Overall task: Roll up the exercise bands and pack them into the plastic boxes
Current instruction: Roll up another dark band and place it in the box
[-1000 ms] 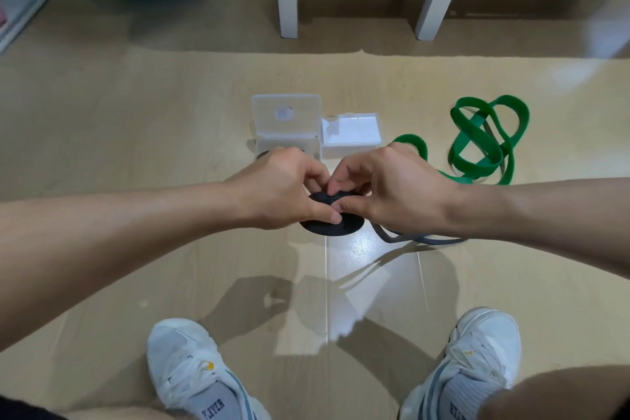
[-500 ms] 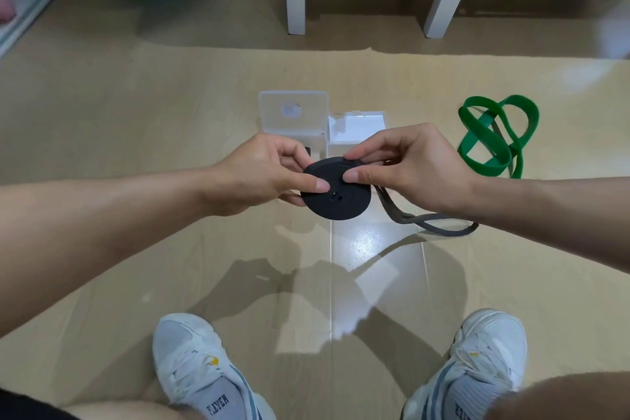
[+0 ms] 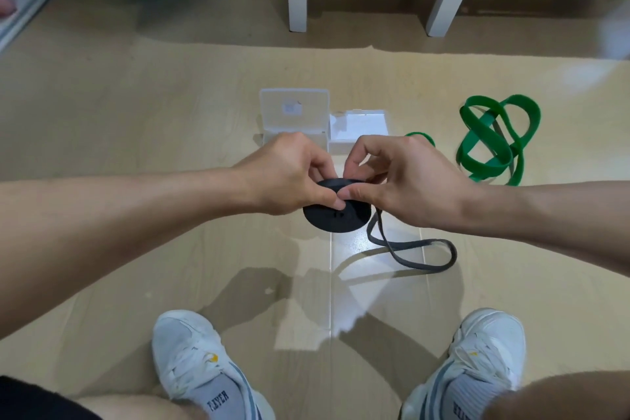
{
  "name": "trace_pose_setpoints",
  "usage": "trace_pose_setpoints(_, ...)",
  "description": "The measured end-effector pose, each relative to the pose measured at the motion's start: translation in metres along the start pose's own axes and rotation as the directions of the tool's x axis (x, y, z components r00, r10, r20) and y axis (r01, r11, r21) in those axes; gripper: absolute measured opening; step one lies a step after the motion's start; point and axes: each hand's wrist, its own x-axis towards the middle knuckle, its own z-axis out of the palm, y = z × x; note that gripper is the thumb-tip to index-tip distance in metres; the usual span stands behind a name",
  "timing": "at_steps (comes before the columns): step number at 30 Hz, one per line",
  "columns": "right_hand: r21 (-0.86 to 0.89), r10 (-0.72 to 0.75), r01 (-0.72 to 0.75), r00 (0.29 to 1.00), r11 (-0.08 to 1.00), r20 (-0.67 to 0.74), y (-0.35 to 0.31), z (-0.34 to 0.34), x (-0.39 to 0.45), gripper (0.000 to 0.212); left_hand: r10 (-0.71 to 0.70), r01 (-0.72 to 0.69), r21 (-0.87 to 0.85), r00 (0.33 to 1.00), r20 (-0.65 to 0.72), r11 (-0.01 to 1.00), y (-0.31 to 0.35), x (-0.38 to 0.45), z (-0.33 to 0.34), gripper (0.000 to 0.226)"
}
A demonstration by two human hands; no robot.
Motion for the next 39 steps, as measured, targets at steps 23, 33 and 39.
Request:
trace_pose_setpoints(23,-0.048,-0.002,0.003,1.0,0.999,0.02,0.01,0.002,-0.002,0.028,-0.009,0.009,-0.038,1.0,0.002,0.999,-0.003,-0.004,0.002,0.009)
trace_pose_setpoints(33,0.181,0.09,-0.077,0.994,0.981,-0.065,0.02,-0.011,0.008,0.027,-0.103,0.075,-0.34,0.993,-0.065,0.938,-0.018,0.0,-0.006,0.007)
trace_pose_setpoints(39,0.099,0.097,-0.095,0.995,0.991,-0.013,0.021,-0.006,0.004,0.02,-0.066,0.075,-0.216,0.997,0.048,0.974,-0.019,-0.003,-0.01,0.015)
